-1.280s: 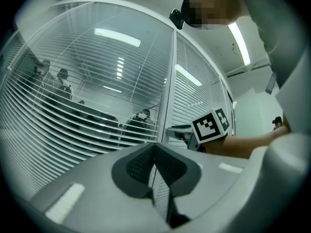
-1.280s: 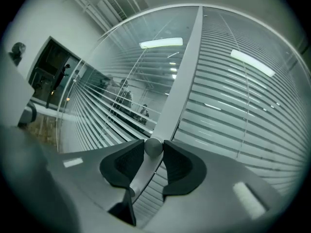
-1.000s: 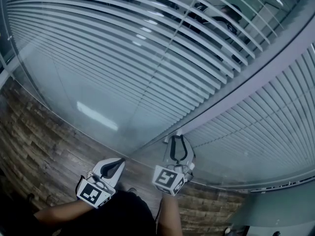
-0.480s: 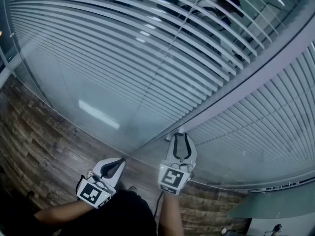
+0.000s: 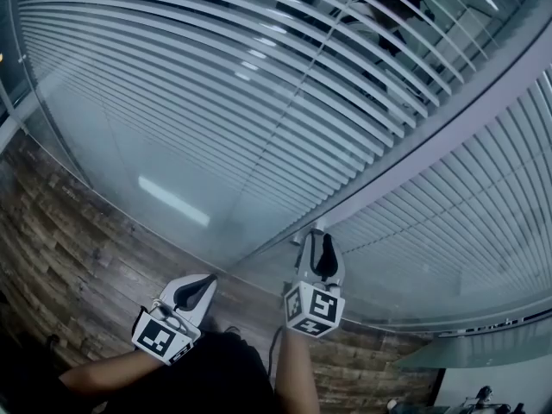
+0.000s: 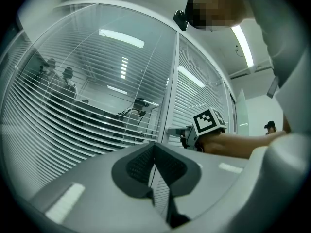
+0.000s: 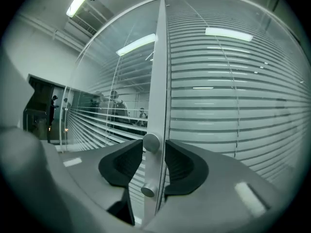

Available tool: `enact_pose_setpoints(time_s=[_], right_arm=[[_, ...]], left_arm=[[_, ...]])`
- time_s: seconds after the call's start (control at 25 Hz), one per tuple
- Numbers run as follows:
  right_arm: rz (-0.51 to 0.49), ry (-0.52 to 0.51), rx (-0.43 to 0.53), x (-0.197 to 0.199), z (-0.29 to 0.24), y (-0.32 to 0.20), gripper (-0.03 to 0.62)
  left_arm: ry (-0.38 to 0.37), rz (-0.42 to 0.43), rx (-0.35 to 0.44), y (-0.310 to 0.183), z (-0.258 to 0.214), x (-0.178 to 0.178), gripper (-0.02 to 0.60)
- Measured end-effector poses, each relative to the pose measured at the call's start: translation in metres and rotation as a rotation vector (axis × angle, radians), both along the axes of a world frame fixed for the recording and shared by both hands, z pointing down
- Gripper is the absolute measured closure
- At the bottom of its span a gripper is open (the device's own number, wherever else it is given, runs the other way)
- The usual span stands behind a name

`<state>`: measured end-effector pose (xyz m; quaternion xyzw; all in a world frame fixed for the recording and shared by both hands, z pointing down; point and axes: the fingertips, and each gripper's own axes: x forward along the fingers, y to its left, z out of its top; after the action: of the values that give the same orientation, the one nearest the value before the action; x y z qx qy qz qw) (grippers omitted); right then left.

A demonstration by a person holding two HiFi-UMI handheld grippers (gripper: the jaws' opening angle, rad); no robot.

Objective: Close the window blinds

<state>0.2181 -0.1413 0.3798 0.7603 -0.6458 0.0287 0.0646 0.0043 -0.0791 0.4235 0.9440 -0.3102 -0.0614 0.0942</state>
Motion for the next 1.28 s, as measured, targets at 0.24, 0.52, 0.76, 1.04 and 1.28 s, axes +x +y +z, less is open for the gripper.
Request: enact_pose_setpoints(time_s=[0.24, 0.52, 0.76, 1.04, 1.28], right_arm=[[0.022, -0.041, 0.021, -0.002, 0.013, -0.003, 0.447], [0.054, -0.041, 0.025, -0.003, 0.005, -0.003, 0.462], [0.037, 0.001, 0.008, 0.005, 0.003, -0.011, 0.465], [-0.007, 0.099, -0.022, 0.001, 0.003, -0.009, 0.465], [-0.02, 0.268, -0.083, -0.007, 0.003, -0.001, 0.465]], left_arm=[[0.009, -0.005, 0.012, -0.001, 0.008, 0.003, 0.583], [0.018, -0.016, 0.002, -0.001, 0.003, -0.002, 0.583], [0.01, -0.02, -0.009, -0.008, 0.002, 0.004, 0.583], [0.013, -0.022, 0.002, -0.005, 0.001, -0.001, 0.583], [0.025, -0.017, 0.012, 0.003, -0.001, -0.006, 0.583]])
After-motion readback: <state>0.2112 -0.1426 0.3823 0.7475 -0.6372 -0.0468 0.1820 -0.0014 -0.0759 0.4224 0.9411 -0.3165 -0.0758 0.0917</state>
